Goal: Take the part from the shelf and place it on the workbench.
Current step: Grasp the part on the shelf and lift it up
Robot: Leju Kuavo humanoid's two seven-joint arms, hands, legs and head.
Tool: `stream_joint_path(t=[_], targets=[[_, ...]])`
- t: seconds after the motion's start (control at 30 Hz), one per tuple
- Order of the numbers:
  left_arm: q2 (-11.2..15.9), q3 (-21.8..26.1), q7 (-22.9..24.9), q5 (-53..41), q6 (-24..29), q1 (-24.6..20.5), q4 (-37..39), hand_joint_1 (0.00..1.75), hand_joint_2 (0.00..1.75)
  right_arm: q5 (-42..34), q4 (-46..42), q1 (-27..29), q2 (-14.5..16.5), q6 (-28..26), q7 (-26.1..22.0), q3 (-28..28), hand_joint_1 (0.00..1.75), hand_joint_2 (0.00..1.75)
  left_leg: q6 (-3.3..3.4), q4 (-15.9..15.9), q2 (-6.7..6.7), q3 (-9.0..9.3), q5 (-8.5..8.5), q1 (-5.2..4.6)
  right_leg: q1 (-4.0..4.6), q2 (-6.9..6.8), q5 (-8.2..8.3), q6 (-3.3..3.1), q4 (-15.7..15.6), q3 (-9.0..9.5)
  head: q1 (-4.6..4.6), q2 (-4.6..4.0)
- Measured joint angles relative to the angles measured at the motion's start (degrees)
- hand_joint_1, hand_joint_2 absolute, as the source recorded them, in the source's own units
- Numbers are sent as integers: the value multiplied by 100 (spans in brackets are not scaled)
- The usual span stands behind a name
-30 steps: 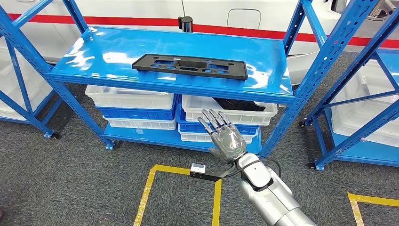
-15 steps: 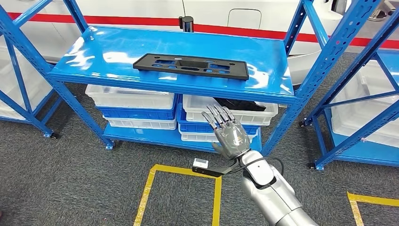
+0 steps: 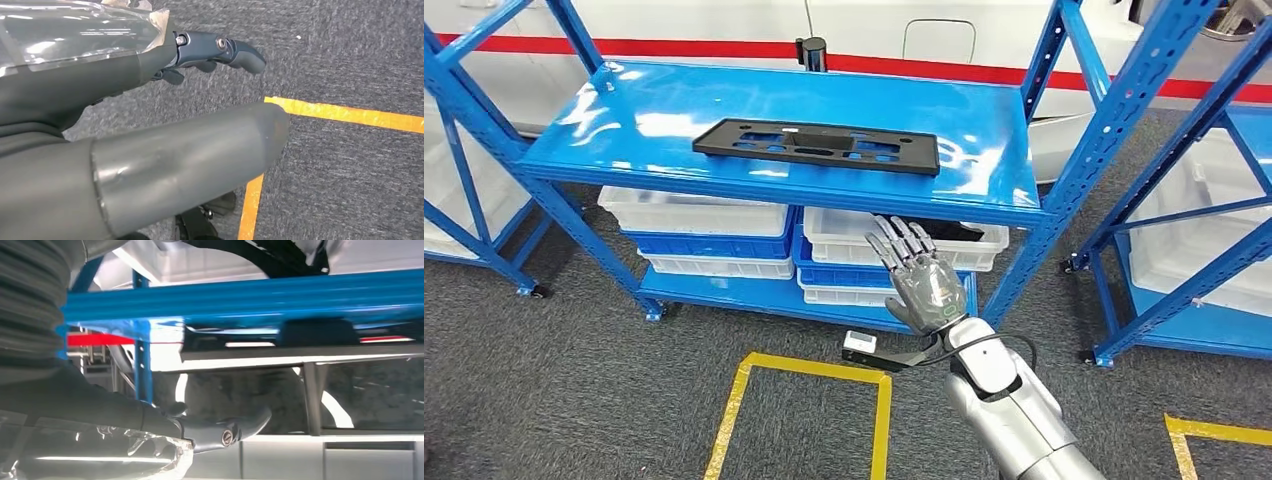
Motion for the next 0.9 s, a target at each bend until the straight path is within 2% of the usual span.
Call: stream_joint_path(t=[0.07,0.1,0.13,0.2,0.23,0.27,0.3,0.37,0.4,0.43,0.47,0.57,0.6,0.63,0.7,0.73,0.77,0.8,0.83,0.87,0.9], targets=[[0,0,-4,-1,5,-3,-1,0,0,4,-9,-2,3,0,-4,-9,0,175,-32,85,-3,-10,-71,39,-7,23,-32,-79,-2,43,-17,0],[0,0,-7,-3,7,-5,0,0,0,5,-14,-8,5,0,-6,-12,0,175,-51,257,-7,-83,-158,53,-12,32,-51,-119,-6,77,-24,0],[1,0,-9,-5,8,-5,0,0,0,6,-20,-12,9,0,-7,-14,0,175,-68,582,-16,-251,-296,60,-4,35,-76,-156,-9,110,-36,0],[2,0,-10,-8,8,4,1,0,0,6,-22,-15,12,1,-7,-14,0,175,-77,1410,-27,-770,-558,59,36,41,-126,-227,-9,160,-50,0],[3,0,-10,-8,8,10,2,0,0,6,-22,-12,13,2,-7,-13,0,175,-63,1700,-31,-1005,-581,56,62,52,-151,-258,-9,187,-55,0],[3,0,-10,-8,8,16,2,0,0,6,-22,-9,14,2,-7,-13,0,175,-31,1758,-33,-1130,-474,47,87,65,-178,-279,-9,220,-55,0],[4,0,-10,-8,8,19,3,0,0,6,-22,-8,16,2,-7,-12,0,175,21,1584,-38,-1134,-251,29,115,80,-209,-294,-10,265,-57,0],[16,0,-10,-8,10,15,3,0,0,7,-26,-13,24,2,-7,-12,0,175,192,867,-69,-902,259,-36,148,103,-281,-304,-21,358,-51,0],[21,-1,-11,-9,13,12,4,0,0,7,-28,-21,25,2,-7,-13,0,175,280,544,-81,-770,402,-72,168,112,-313,-296,-35,398,-41,0],[27,-1,-13,-9,17,4,5,0,0,7,-31,-29,25,2,-8,-14,0,175,348,343,-93,-678,451,-106,166,117,-336,-279,-53,421,-41,0],[33,-1,-14,-9,21,-2,6,0,0,8,-32,-34,25,2,-9,-15,0,175,391,235,-99,-623,425,-131,171,120,-331,-247,-52,445,-43,0],[31,2,-18,-7,26,3,7,0,0,6,-34,-35,22,-2,-33,-25,0,175,400,0,-104,-439,408,-140,188,95,-280,-101,20,494,-56,-1],[30,3,-19,-4,26,4,7,0,0,3,-34,-48,20,-4,-44,-28,0,175,395,-53,-101,-358,408,-127,185,77,-332,-70,127,453,-51,-1],[27,3,-21,-2,25,2,7,0,0,-1,-35,-67,19,-6,-49,-34,0,175,387,-85,-101,-282,413,-111,177,60,-433,-74,327,347,-45,-1],[17,3,-23,2,24,-4,7,0,0,-7,-34,-90,16,-7,-53,-40,0,175,377,-99,-97,-232,382,-104,143,43,-692,-80,989,-54,-38,0],[11,3,-24,5,23,1,8,0,0,-9,-34,-80,11,-7,-55,-43,0,175,363,-96,-98,-213,356,-99,123,40,-773,-63,1291,-285,-36,0],[5,3,-24,8,23,9,8,0,0,-9,-33,-66,5,-7,-56,-44,0,175,344,-95,-99,-189,327,-93,104,38,-788,-17,1462,-453,-38,0],[2,3,-24,10,23,19,9,0,0,-10,-33,-59,0,-7,-58,-45,0,175,319,-91,-100,-154,294,-85,81,33,-688,59,1397,-505,-36,0],[-2,4,-23,14,23,27,9,0,0,-11,-33,-57,-5,-7,-60,-48,0,175,288,-84,-101,-103,250,-73,53,21,-484,152,1114,-454,-36,0],[-4,4,-24,15,23,29,9,0,0,-12,-33,-65,-5,-6,-60,-51,0,175,253,-74,-101,-53,204,-61,26,-1,-234,237,692,-322,-34,0],[-4,4,-25,18,23,28,10,0,0,-14,-32,-74,-5,-3,-60,-54,0,175,213,-60,-101,-5,156,-51,16,-29,-63,265,323,-208,-29,-1]])
